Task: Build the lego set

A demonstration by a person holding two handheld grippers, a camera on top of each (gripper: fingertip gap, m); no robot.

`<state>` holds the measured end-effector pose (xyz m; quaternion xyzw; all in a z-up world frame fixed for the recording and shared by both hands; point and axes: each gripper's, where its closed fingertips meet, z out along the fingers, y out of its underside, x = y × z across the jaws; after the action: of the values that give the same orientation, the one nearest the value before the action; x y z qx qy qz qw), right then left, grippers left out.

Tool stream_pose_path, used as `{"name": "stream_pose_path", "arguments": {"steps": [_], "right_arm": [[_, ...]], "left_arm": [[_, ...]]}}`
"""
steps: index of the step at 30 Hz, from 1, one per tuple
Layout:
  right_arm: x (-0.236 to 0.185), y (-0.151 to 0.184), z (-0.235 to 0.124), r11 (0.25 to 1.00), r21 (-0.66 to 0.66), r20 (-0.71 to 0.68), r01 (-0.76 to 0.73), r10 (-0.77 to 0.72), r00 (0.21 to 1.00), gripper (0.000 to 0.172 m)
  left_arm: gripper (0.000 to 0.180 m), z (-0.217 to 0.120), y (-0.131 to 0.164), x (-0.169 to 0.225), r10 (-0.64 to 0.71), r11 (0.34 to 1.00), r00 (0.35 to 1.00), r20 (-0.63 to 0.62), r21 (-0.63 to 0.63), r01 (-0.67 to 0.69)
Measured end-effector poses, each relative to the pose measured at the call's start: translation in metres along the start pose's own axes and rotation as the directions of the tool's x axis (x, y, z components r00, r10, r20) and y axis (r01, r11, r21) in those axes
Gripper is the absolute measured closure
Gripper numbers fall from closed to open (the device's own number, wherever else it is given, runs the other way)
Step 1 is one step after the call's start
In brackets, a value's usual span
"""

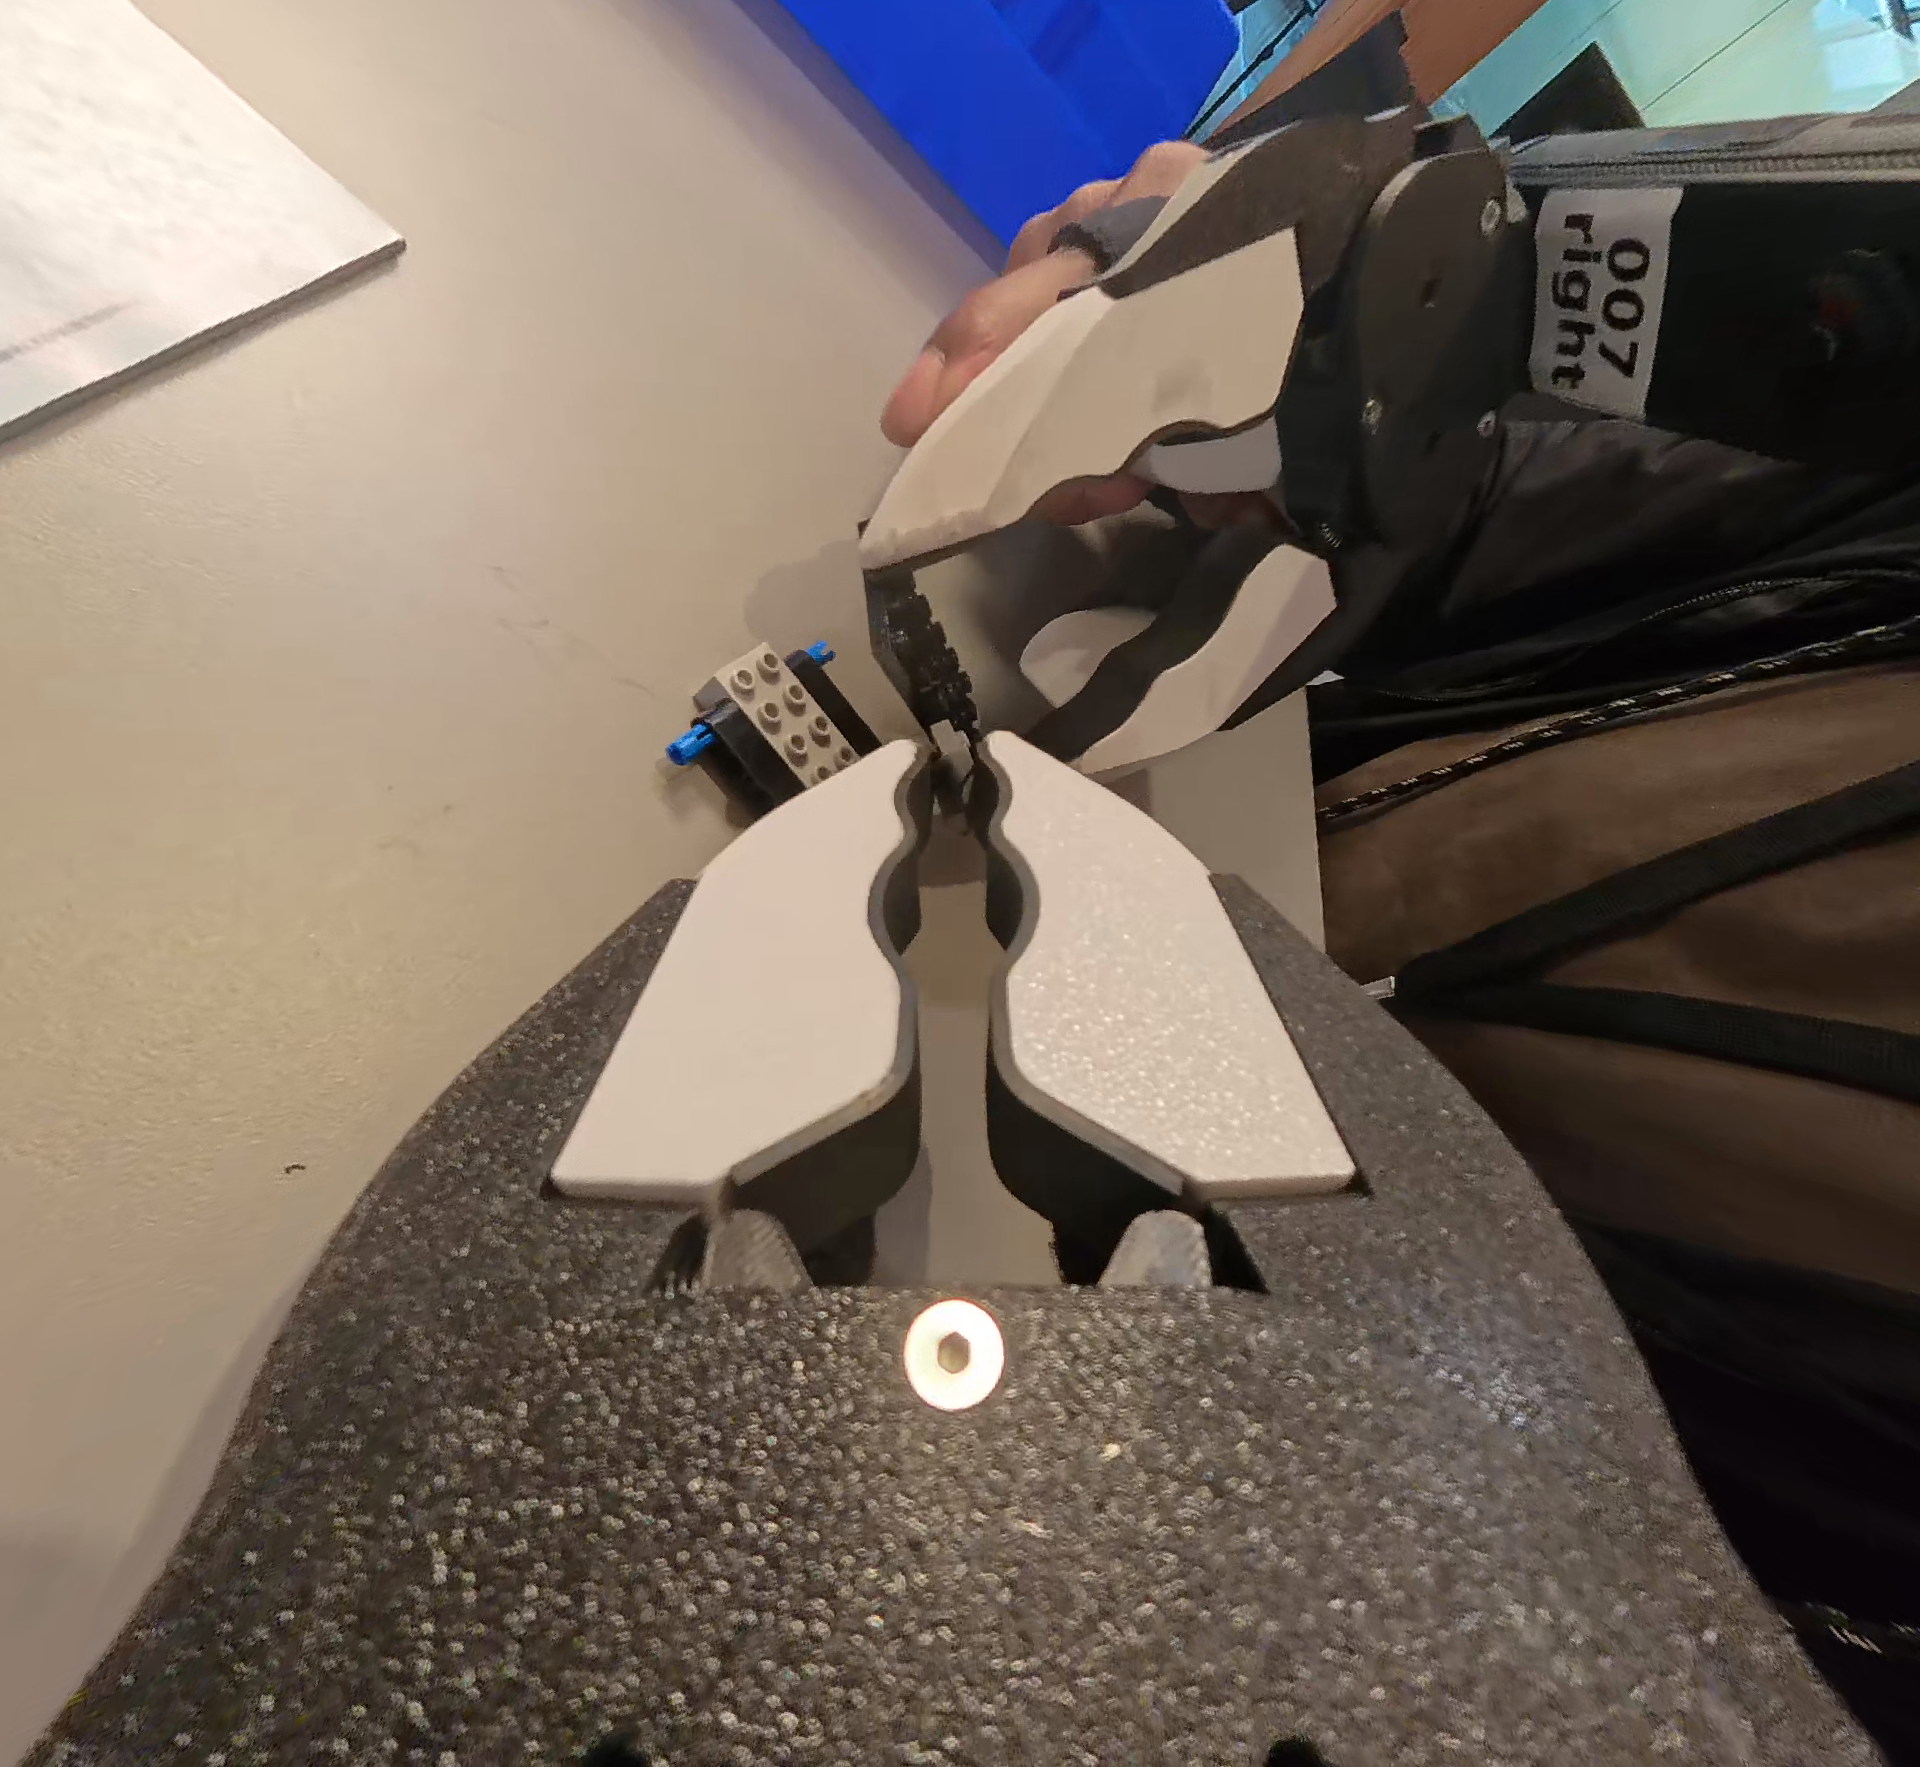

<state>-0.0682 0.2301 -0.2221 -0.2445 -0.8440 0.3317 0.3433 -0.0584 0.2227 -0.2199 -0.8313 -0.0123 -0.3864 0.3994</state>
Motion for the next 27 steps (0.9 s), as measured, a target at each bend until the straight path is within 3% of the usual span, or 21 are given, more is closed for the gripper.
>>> {"name": "stream_pose_path", "arguments": {"steps": [22, 27], "right_arm": [[-0.005, 0.002, 0.007, 0.997, -0.017, 0.028, -0.074, 0.075, 0.997, 0.122], [-0.013, 0.014, 0.014, 0.99, -0.089, 0.079, -0.112, 0.119, 0.99, 0.121]], "left_arm": [[0.174, 0.0, 0.002, -0.01, -0.03, 1.0, 0.998, 0.062, -0.006, 0.03], [0.174, -0.003, 0.002, -0.014, -0.022, 1.0, 0.996, 0.087, -0.007, 0.022]]}}
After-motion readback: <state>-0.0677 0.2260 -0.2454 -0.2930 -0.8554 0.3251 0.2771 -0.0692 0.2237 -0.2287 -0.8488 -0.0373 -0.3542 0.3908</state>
